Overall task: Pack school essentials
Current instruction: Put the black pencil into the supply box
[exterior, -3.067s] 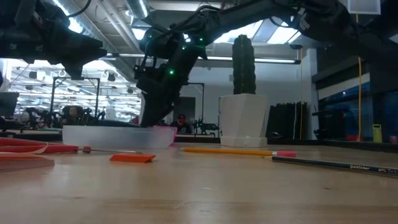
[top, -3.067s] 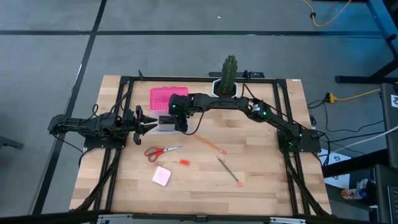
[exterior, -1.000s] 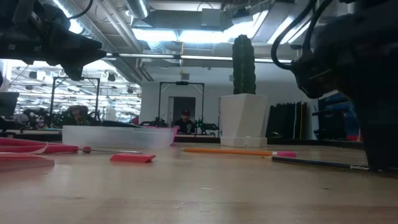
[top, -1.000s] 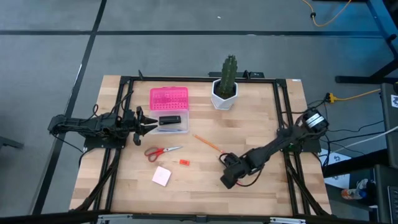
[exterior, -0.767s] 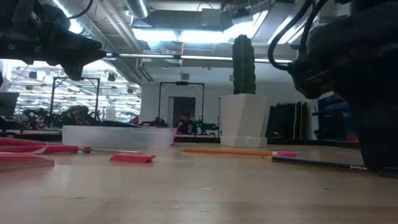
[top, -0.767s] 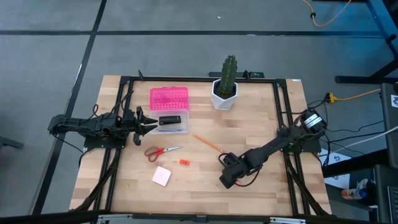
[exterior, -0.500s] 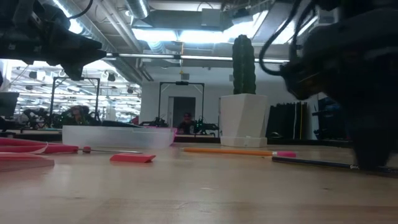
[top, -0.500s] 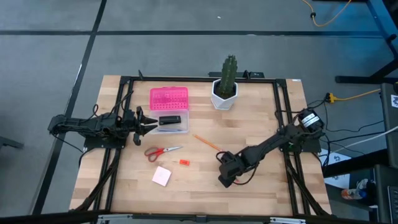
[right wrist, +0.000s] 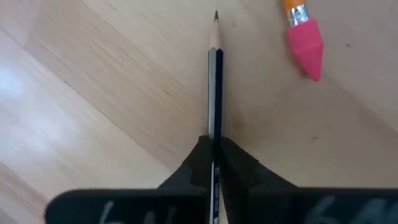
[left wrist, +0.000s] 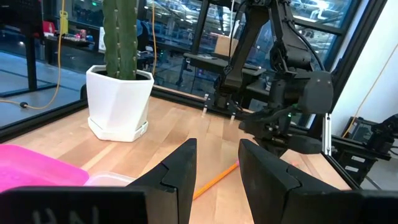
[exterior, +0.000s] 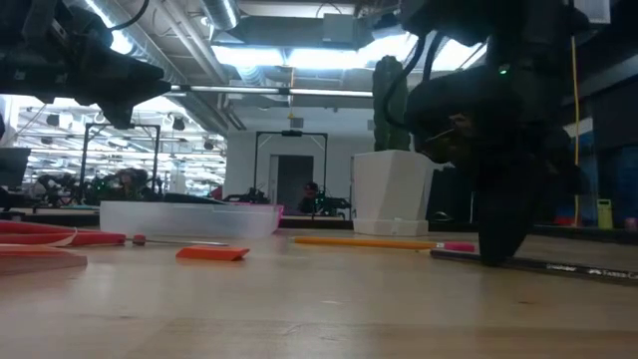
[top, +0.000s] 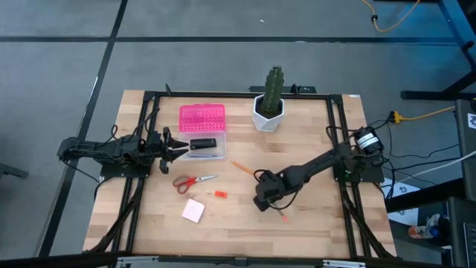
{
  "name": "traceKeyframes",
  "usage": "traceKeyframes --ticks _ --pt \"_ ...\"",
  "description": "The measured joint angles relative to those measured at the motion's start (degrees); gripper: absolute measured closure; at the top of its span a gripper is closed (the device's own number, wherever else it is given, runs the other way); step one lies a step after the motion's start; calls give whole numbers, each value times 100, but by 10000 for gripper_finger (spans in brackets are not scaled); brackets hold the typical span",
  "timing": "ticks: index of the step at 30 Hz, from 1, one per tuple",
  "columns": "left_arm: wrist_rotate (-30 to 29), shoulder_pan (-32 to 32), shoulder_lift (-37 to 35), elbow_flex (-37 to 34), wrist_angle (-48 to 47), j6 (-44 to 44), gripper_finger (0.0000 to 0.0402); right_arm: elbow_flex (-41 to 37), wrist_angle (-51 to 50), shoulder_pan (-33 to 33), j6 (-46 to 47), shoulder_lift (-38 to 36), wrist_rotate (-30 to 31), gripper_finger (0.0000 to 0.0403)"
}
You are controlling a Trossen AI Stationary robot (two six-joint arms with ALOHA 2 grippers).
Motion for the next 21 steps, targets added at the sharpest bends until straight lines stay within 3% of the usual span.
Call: traceKeyframes --ticks 3,9,16,21 --pt "0 0 0 0 0 0 288 246 -92 -77 -252 31 78 393" --pt "-3 0 0 0 0 1 288 870 -221 -421 -1016 66 902 403" --pt "-4 0 0 0 0 0 288 1088 -186 -1124 -2071 53 838 403" --pt "-2 0 0 0 0 0 288 1131 43 -1492 -2748 46 327 401"
